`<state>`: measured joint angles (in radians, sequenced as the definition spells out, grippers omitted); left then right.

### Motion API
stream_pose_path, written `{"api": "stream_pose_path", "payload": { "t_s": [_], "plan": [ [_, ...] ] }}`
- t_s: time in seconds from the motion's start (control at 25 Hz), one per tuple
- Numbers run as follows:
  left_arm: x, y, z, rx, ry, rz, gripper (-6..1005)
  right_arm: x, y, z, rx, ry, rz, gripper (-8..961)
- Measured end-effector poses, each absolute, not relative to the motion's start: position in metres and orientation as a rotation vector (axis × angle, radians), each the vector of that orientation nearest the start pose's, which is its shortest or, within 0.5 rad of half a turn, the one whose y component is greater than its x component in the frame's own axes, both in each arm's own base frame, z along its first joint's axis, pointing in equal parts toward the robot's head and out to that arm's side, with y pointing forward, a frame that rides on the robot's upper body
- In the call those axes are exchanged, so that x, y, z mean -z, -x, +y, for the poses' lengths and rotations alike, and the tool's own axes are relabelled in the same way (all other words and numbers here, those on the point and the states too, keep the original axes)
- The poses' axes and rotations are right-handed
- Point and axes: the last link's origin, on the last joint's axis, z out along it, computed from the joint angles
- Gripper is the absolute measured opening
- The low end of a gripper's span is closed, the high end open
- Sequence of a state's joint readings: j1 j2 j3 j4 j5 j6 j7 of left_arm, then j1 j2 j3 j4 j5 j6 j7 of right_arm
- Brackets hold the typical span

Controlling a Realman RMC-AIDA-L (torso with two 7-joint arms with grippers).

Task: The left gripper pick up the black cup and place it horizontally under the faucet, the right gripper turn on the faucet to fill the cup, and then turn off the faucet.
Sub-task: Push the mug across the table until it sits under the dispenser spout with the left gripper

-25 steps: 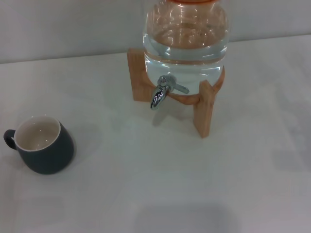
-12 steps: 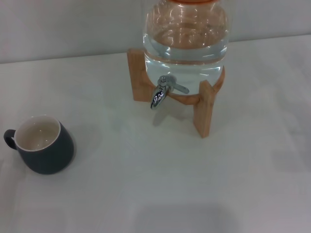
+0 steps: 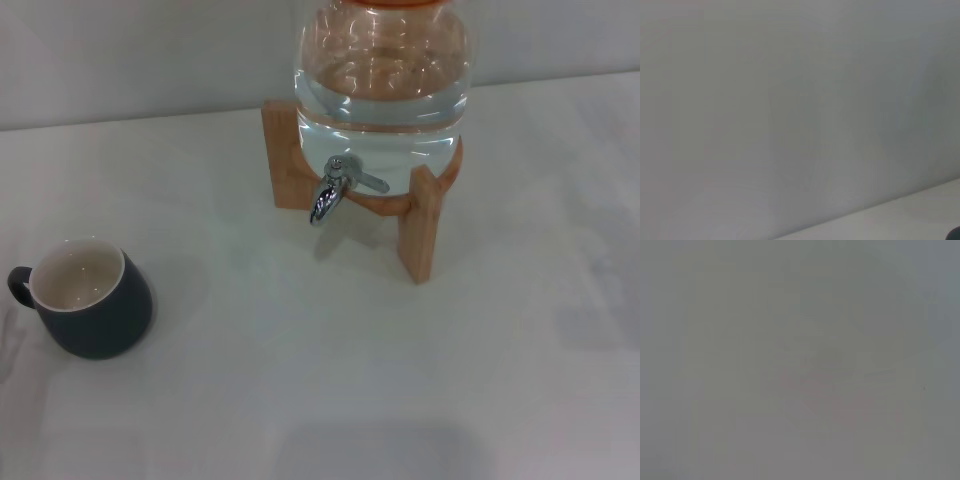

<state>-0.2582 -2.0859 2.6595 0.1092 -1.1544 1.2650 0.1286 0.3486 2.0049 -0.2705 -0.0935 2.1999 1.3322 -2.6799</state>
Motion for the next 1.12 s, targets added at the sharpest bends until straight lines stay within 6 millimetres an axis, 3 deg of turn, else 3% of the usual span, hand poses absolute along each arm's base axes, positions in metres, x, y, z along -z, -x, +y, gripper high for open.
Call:
{"api": "stream_pose_path", "payload": {
  "t_s": [1.12],
  "plan": [
    [0.0237,0.376,0.2519,0.371,1.664,-0.382,809,-0.0988,-0.4004,0.2855,-0.779,1.224,0.567,856]
  ]
}}
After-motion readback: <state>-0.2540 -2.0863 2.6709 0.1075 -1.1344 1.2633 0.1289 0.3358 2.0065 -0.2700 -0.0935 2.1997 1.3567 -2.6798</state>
